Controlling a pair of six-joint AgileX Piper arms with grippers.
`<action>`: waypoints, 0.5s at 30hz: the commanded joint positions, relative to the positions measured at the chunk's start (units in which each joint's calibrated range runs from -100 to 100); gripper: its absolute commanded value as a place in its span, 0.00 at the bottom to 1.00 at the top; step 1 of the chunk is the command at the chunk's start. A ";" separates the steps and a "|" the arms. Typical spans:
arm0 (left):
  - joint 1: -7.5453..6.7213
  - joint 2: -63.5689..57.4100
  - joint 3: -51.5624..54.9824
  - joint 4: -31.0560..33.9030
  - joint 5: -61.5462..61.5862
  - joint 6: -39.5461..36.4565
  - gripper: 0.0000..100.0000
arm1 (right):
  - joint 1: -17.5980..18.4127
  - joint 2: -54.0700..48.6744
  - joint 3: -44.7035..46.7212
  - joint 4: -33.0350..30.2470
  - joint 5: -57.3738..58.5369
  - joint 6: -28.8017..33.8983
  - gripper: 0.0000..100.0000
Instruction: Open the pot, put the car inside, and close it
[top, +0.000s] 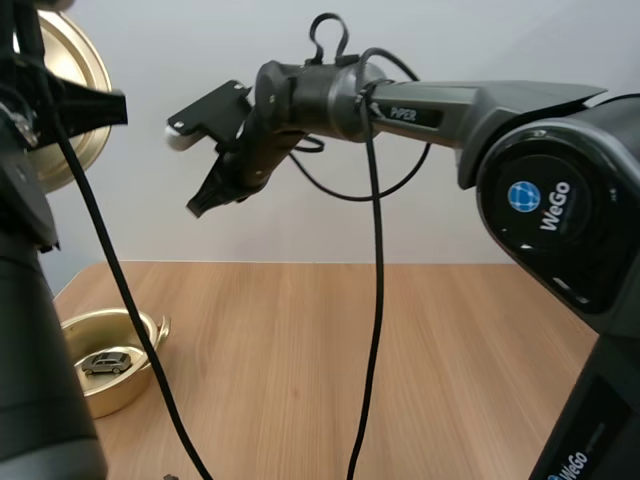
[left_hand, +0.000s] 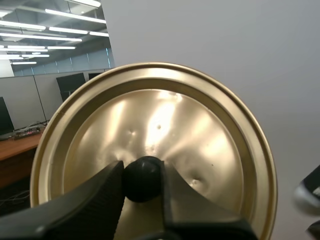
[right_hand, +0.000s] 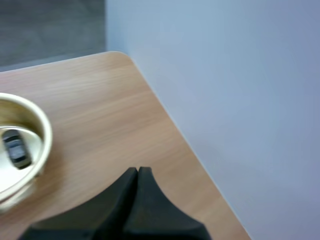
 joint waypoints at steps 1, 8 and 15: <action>0.03 1.32 6.00 0.05 -2.73 1.54 0.00 | -5.28 -2.34 0.04 -0.33 0.12 2.87 0.00; 0.03 14.42 12.38 0.05 -5.23 4.21 0.00 | -10.73 -11.92 0.04 0.41 0.28 2.77 0.00; 0.03 29.52 12.37 0.05 -1.48 7.64 0.00 | -12.01 -20.85 0.04 -1.24 0.78 2.69 0.00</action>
